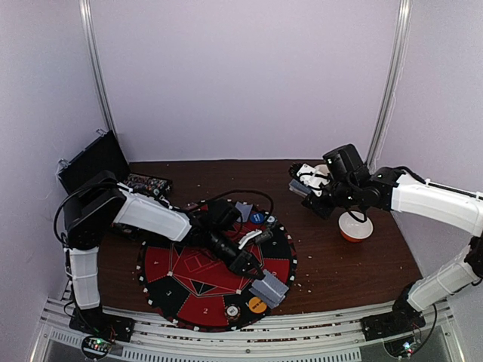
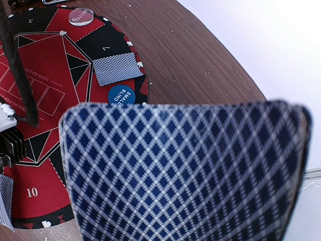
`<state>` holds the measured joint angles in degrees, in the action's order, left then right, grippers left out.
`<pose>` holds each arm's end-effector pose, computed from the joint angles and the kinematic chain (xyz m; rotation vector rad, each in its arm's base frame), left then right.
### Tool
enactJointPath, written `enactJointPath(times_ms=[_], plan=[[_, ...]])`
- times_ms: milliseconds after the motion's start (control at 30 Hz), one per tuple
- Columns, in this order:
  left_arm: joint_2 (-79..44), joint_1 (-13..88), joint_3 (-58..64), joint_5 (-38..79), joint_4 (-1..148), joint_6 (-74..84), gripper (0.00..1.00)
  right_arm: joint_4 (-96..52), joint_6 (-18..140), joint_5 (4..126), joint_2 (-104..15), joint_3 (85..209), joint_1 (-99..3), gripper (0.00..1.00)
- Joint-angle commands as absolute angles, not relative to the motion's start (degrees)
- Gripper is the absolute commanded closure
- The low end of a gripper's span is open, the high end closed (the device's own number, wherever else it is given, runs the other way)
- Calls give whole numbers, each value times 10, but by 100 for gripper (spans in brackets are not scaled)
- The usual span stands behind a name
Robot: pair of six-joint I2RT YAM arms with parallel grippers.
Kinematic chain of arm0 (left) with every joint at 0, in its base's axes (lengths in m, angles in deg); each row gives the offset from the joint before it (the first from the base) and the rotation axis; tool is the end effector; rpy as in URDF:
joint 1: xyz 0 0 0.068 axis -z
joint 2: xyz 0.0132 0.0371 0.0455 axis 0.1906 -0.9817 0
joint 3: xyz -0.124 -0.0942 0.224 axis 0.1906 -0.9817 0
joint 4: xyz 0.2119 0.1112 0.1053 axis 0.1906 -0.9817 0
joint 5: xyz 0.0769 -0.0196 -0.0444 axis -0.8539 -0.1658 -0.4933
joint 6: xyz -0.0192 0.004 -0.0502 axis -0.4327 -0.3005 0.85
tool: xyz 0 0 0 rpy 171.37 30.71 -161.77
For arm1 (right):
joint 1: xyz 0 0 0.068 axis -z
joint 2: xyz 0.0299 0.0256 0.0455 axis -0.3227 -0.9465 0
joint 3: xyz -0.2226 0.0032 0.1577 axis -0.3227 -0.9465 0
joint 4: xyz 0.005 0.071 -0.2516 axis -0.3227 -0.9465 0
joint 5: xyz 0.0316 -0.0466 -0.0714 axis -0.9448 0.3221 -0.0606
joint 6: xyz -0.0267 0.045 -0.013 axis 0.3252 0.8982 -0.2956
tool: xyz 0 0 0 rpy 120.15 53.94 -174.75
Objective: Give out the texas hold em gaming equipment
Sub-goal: Distribute the poker card in the big blind area.
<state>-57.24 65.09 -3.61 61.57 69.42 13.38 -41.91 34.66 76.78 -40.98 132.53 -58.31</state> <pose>0.2106 -0.3370 0.1268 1.2056 2.4512 -1.5498 0.2356 0.1908 0.2943 -1.0568 1.9469 0.1157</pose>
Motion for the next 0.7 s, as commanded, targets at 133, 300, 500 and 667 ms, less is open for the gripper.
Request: enactJointPath(times_ms=[133, 300, 500, 667], plan=[[-603, 653, -10, 625, 653, 100, 100, -423, 350, 767, -408, 1324, -582, 71], [-604, 653, -2, 619, 646, 93, 100, -424, 350, 769, -410, 1325, -582, 71], [-603, 652, 10, 610, 632, 79, 81, -424, 349, 769, -411, 1325, -582, 71], [-596, 649, 29, 587, 597, 57, 72, -426, 348, 769, -412, 1328, -582, 71]])
